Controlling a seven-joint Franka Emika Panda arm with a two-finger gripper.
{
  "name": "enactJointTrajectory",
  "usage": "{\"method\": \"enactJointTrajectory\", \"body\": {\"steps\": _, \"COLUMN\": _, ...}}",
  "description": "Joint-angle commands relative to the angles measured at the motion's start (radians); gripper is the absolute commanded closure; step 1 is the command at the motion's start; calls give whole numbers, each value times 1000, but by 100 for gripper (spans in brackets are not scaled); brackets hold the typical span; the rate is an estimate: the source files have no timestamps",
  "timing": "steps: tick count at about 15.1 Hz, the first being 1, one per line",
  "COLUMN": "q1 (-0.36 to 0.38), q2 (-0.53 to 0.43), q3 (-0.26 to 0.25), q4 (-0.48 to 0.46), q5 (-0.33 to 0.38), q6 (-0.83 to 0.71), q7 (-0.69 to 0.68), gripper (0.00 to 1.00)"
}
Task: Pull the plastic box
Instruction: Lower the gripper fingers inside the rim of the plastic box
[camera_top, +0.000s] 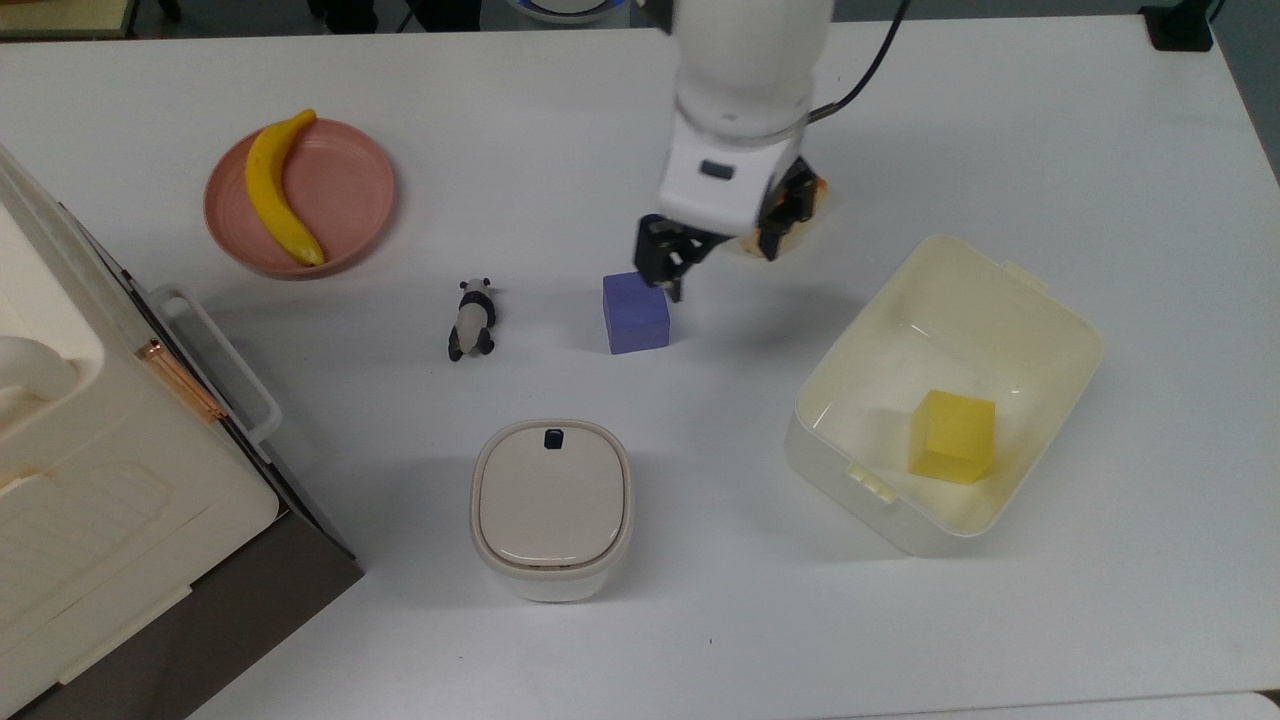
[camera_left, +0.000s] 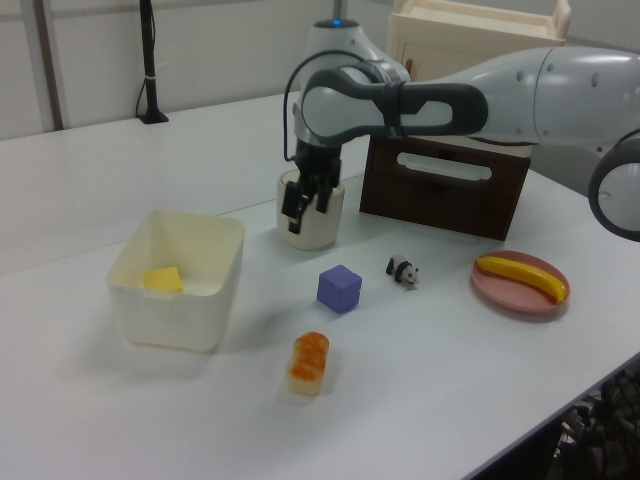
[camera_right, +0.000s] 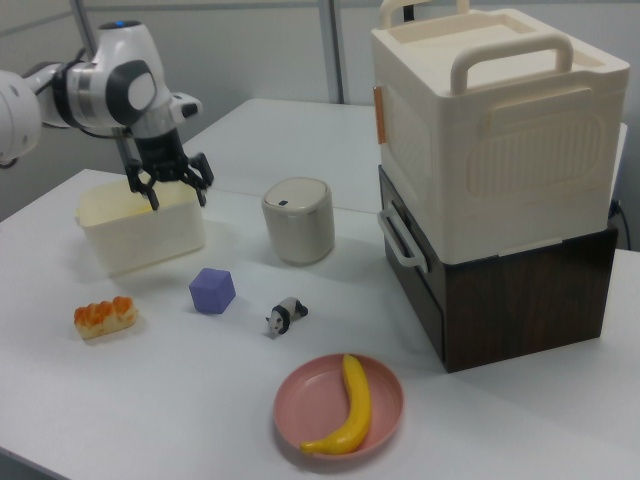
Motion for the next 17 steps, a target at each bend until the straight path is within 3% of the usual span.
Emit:
{"method": "enactJointTrajectory", "body": {"steps": 1, "q1": 100, "q2": 30, "q3": -18, "q4": 1, "q5": 6, "q6": 186, "q7": -58, "gripper": 0}}
{"method": "enactJointTrajectory", "body": {"steps": 4, "q1": 157, "q2": 86, "q3": -22, "q4": 16, "q5": -41, "q6": 313, "q7": -61, "gripper": 0}}
{"method": "enactJointTrajectory", "body": {"steps": 9, "q1": 204, "q2": 189, "q3": -24, "q4": 130, "q5": -54, "q6": 325, "q7": -91, "gripper": 0}}
{"method": "enactJointTrajectory", "body": {"steps": 14, "q1": 211, "q2": 235, "q3": -22, "q4": 108, "q5": -113, "q6": 316, "q7": -171, "gripper": 0}}
{"method": "enactJointTrajectory", "body": {"steps": 17, "q1": 212, "q2": 226, "q3": -19, "q4": 94, "q5": -115, "q6": 230, "q7": -196, "gripper": 0}}
